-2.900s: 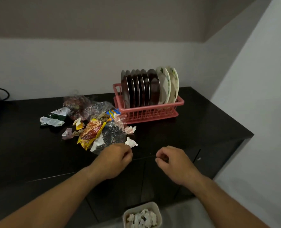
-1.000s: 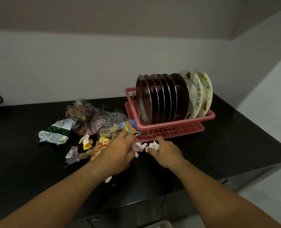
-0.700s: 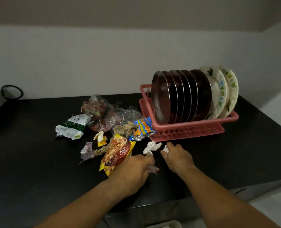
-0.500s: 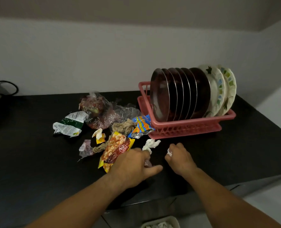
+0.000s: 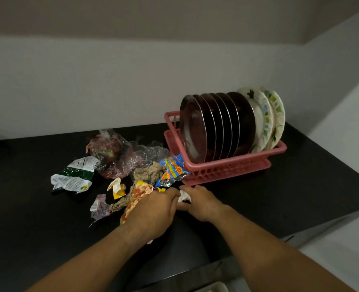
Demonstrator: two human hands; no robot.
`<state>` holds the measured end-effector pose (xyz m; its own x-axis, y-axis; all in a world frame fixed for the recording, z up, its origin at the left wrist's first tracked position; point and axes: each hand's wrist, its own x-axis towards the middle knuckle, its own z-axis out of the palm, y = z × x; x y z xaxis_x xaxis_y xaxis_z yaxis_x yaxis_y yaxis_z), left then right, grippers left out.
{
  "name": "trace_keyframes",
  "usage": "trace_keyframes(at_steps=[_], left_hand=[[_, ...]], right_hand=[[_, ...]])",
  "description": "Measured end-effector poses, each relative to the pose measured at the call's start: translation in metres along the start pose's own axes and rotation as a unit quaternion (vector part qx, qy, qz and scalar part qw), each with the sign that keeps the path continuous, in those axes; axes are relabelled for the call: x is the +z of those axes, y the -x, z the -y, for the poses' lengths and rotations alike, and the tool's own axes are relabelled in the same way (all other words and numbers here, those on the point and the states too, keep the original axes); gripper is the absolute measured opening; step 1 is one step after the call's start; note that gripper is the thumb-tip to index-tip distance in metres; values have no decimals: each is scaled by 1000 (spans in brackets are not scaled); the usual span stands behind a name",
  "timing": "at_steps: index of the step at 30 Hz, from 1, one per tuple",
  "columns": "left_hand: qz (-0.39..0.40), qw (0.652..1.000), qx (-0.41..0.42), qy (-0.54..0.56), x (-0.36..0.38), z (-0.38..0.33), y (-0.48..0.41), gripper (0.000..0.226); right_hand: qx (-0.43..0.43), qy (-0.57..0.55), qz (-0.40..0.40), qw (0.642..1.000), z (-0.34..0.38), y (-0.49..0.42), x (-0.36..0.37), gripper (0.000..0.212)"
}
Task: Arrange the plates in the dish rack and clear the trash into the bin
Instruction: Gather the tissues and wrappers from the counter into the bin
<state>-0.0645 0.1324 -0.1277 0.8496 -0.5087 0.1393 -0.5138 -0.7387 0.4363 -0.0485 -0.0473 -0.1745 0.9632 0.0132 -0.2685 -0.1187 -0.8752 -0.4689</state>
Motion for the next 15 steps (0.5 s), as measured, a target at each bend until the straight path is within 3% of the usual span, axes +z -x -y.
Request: trace_keyframes(at_steps=[3,9,15], left_hand=[[10,1000,2,0,-3,1,-6,22],[20,1000,15,11,-6,-3,-18,25],[0,999,33,12,-14,-9,-29,25]], right_hand=[[45,59,-8,997,2,-1,8,38],[51,31,-55,997,5,14,0,19],[43,-54,-105,992,9,39,-35,17]])
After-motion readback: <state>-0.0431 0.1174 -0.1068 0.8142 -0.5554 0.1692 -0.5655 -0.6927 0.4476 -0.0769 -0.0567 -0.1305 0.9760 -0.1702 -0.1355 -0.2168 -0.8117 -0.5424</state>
